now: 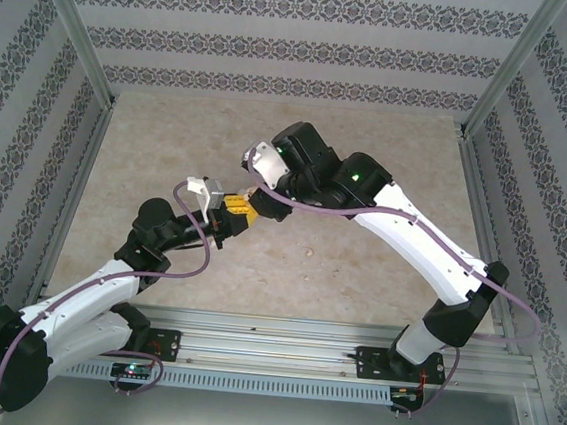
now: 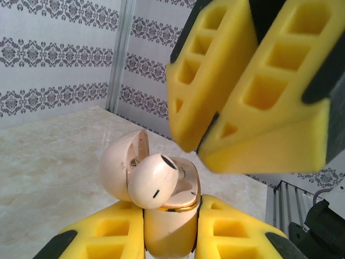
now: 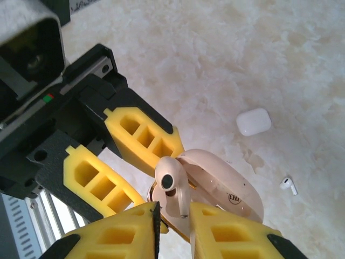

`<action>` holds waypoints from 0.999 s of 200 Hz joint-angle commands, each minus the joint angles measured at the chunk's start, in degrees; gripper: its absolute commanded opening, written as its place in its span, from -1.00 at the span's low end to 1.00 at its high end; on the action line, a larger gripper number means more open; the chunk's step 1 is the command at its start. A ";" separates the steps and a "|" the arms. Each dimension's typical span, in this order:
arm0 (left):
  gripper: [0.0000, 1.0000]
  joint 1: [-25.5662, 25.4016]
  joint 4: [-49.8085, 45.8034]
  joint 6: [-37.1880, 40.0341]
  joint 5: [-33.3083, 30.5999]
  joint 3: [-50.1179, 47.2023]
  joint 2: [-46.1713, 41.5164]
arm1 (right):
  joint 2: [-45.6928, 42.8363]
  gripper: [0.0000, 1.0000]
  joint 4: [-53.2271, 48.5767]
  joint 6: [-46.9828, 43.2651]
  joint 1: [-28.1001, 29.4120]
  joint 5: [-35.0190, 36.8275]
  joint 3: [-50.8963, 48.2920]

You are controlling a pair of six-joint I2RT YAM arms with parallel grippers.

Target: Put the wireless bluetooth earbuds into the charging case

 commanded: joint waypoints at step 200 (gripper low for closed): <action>-1.00 -0.71 -7.47 6.94 0.26 2.94 -0.86 | 8.61 -0.30 -11.53 10.21 3.05 7.51 12.94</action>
